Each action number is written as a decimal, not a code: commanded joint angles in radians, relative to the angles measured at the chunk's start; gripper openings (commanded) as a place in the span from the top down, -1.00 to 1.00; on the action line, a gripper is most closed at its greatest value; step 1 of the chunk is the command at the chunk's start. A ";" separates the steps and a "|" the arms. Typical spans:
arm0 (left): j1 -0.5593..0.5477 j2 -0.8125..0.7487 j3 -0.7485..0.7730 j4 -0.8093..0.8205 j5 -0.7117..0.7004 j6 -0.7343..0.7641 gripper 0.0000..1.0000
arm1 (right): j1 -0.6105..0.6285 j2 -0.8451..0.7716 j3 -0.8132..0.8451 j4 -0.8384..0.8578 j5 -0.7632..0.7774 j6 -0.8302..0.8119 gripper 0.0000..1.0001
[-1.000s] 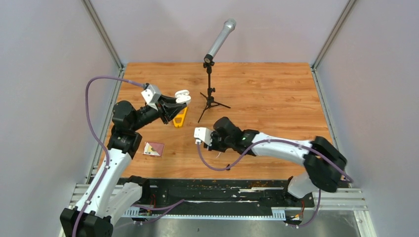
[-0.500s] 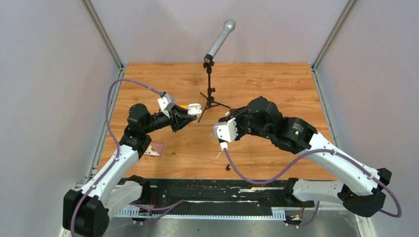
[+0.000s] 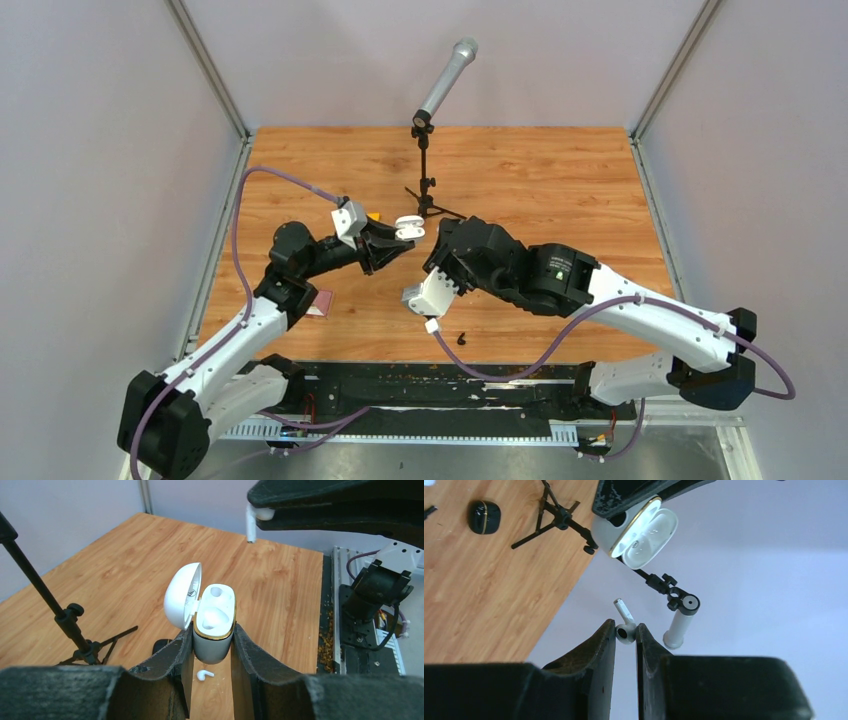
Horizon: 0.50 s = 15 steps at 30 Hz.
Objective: Insert the wireless bluetooth earbuds into the charging case
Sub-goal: Insert the right earbud into the right side groove of the charging case.
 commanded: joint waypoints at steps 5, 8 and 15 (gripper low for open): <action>-0.043 -0.029 0.004 0.056 -0.017 0.069 1.00 | 0.017 -0.028 -0.044 0.159 0.052 -0.187 1.00; -0.057 -0.027 0.015 0.056 -0.017 0.075 1.00 | 0.016 -0.032 -0.053 0.160 0.028 -0.221 1.00; -0.064 -0.026 0.042 0.048 -0.044 0.036 1.00 | 0.016 -0.014 -0.053 0.167 0.009 -0.254 1.00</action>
